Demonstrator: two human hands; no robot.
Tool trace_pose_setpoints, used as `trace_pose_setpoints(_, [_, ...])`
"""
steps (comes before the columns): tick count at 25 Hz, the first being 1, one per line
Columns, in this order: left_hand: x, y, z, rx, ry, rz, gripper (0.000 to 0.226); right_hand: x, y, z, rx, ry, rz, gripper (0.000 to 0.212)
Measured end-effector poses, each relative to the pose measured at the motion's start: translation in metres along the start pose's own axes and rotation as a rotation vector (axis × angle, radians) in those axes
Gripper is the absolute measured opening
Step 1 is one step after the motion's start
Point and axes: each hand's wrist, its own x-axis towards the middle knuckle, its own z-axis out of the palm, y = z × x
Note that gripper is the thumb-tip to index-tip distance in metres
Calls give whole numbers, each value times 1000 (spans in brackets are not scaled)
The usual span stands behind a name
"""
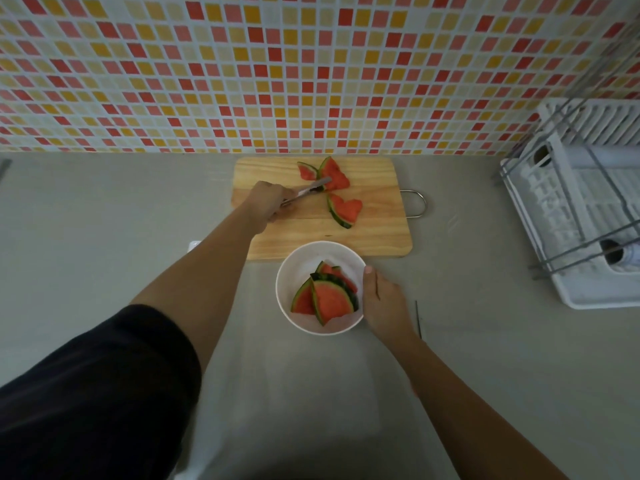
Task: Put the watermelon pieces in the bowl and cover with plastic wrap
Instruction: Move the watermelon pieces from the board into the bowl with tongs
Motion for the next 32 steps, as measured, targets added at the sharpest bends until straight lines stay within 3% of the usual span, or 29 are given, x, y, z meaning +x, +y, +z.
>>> trace_pose_setpoints(3, [-13,-4,-18,-14,-62,109,17,1,1,0,8,-5,10,42])
trace_pose_setpoints(6, [-39,-14,-52,45,-302,235,23,1,-1,0,23,-15,12,43])
trace_pose_setpoints(8, [-59,-23,-70,145,-459,211,26,1,-3,0,30,-4,15,46])
trace_pose_setpoints(11, [-86,-35,-81,299,-565,161,24,2,-4,0,26,0,28,49])
trace_pose_setpoints(18, [-123,-17,-75,463,-502,125,45,2,-4,-2,20,3,24,53])
trace_pose_setpoints(27, [-156,13,-82,878,-394,199,36,3,-4,-1,10,1,8,53])
trace_pose_setpoints(32, [-167,24,-84,1052,-207,402,23,2,-5,-3,10,-10,4,50])
